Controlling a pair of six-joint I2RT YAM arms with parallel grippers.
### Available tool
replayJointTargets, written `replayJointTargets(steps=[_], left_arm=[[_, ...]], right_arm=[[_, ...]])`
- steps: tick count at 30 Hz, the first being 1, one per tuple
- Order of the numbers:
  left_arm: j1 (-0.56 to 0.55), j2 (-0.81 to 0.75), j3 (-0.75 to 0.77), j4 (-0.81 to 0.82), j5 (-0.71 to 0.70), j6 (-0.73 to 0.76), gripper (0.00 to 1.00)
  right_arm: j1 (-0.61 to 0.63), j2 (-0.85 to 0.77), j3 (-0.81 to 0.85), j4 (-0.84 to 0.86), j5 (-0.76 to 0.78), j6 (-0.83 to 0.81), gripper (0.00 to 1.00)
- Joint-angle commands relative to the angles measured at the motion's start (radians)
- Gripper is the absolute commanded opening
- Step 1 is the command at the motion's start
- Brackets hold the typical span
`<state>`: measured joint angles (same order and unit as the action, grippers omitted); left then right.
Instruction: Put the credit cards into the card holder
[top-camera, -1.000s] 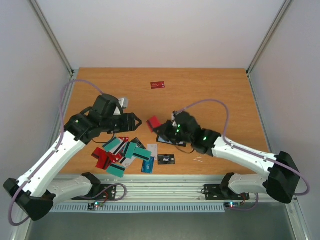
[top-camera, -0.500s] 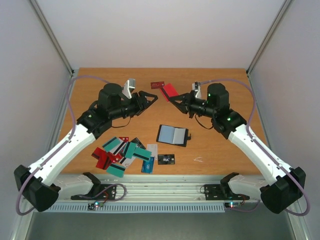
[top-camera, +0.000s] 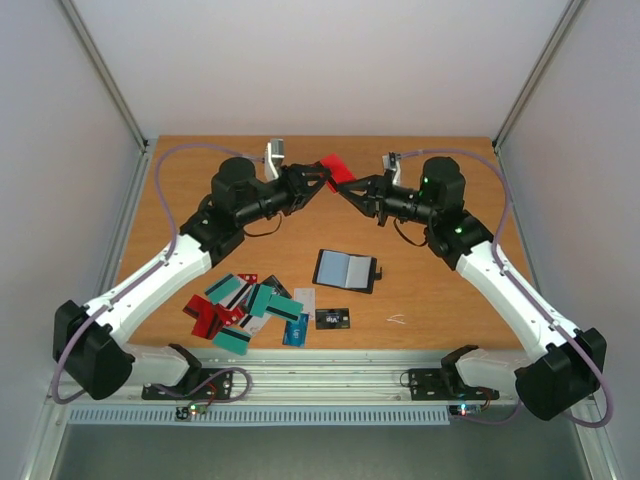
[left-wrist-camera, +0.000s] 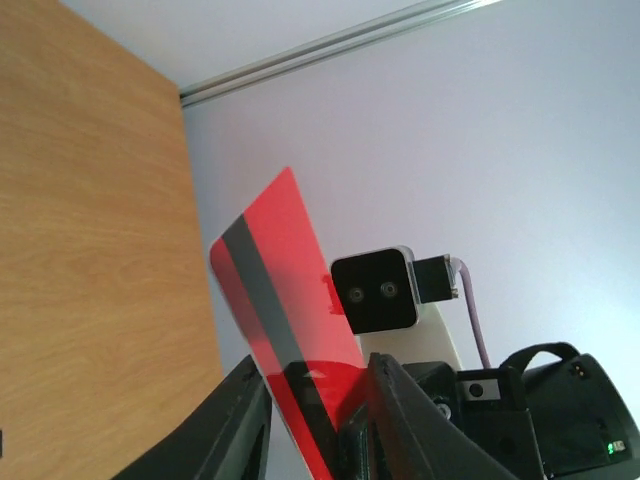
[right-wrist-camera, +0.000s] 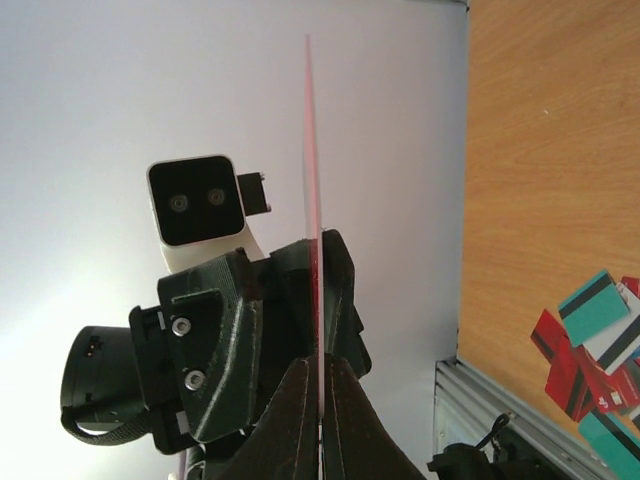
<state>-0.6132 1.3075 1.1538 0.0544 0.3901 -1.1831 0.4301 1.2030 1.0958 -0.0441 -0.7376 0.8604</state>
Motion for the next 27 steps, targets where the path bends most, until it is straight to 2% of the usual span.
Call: replayJointTargets(steps=[1, 6, 8, 9, 11, 14, 18, 22, 27], left_arm=[[-0.006, 0.024, -0.001, 0.156, 0.018, -0.019, 0.22], [-0.005, 0.034, -0.007, 0.198, 0.006, -0.021, 0.01], [-0.001, 0.045, -0.013, 0.226, 0.014, -0.017, 0.00], [0.002, 0.054, -0.017, 0.244, 0.024, -0.018, 0.00], [0.013, 0.074, -0.024, 0.290, 0.051, -0.036, 0.00], [0.042, 0.107, -0.017, 0.334, 0.134, -0.090, 0.00], [0.079, 0.154, 0.033, 0.306, 0.303, -0.094, 0.00], [0.092, 0.207, 0.100, 0.293, 0.489, -0.099, 0.00], [0.092, 0.258, 0.152, 0.329, 0.624, -0.147, 0.00]], right_arm=[[-0.007, 0.010, 0.041, 0.069, -0.035, 0.027, 0.01], [-0.007, 0.030, 0.065, 0.055, -0.045, 0.001, 0.04], [-0.007, 0.038, 0.081, 0.002, -0.057, -0.030, 0.15], [-0.007, 0.038, 0.083, -0.017, -0.062, -0.046, 0.23], [-0.021, 0.039, 0.094, -0.081, -0.085, -0.088, 0.48], [-0.105, 0.011, 0.106, -0.223, -0.160, -0.227, 0.67], [-0.260, 0.007, 0.125, -0.426, -0.375, -0.481, 0.68], [-0.334, 0.038, 0.172, -0.563, -0.554, -0.616, 0.63], [-0.334, 0.056, 0.208, -0.447, -0.601, -0.528, 0.56]])
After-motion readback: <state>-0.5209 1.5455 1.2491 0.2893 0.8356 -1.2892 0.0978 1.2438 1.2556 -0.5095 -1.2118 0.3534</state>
